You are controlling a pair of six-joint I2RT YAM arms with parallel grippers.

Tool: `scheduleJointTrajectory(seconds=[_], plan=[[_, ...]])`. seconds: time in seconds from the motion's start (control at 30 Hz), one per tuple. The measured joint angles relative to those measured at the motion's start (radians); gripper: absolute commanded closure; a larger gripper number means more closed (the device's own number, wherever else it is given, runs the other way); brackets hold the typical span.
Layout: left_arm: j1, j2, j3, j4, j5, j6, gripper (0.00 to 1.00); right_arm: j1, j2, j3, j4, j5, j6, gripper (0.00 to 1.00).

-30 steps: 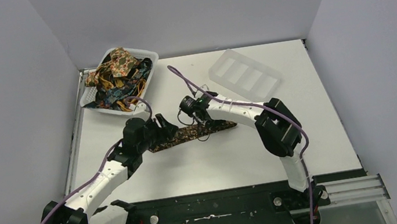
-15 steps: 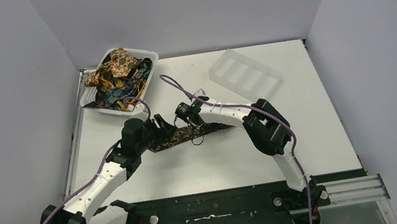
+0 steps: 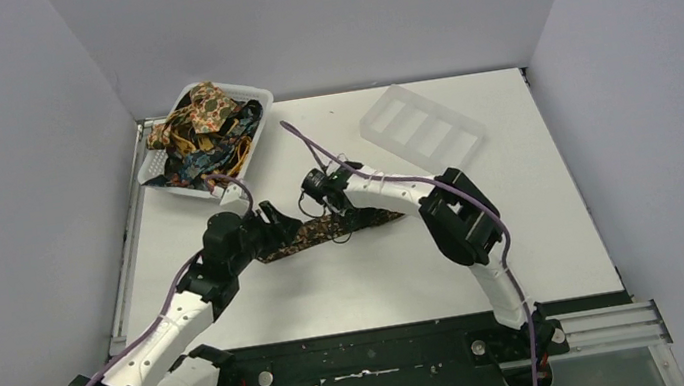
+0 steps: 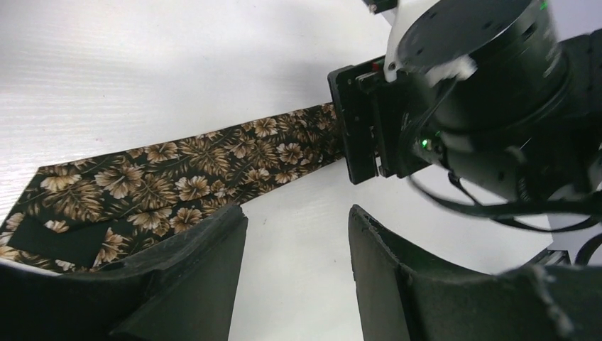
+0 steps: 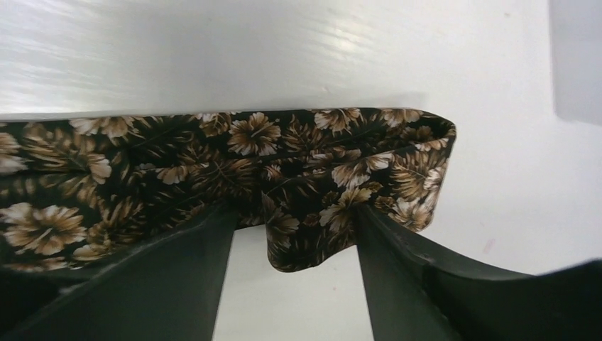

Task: Roll the ties
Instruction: Roll the tie at the center of the board.

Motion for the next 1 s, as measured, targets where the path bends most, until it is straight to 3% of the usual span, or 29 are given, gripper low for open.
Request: scheduleJointTrajectory(seconds=[0.3, 0.5, 0.67, 1.0], plan=[[-0.001, -0.038, -0.031, 0.013, -0.017, -0.028, 0.47, -0.181, -0.298, -0.199, 0.245, -0.377, -0.036, 0.24], [-0.059, 0.081, -0.029, 0.09, -0.011, -0.028, 0.47, -0.395, -0.51, -0.394, 0.451, -0.633, -0.045, 0.23], [-0.197, 0.283, 0.042, 0.126, -0.001, -0.022, 0.47, -0.564, -0.472, -0.521, 0.565, -0.871, -0.087, 0.23], [-0.239, 0.403, 0.078, 0.199, 0.055, -0.027, 0.47, -0.559, -0.365, -0.55, 0.635, -1.049, -0.201, 0.24]])
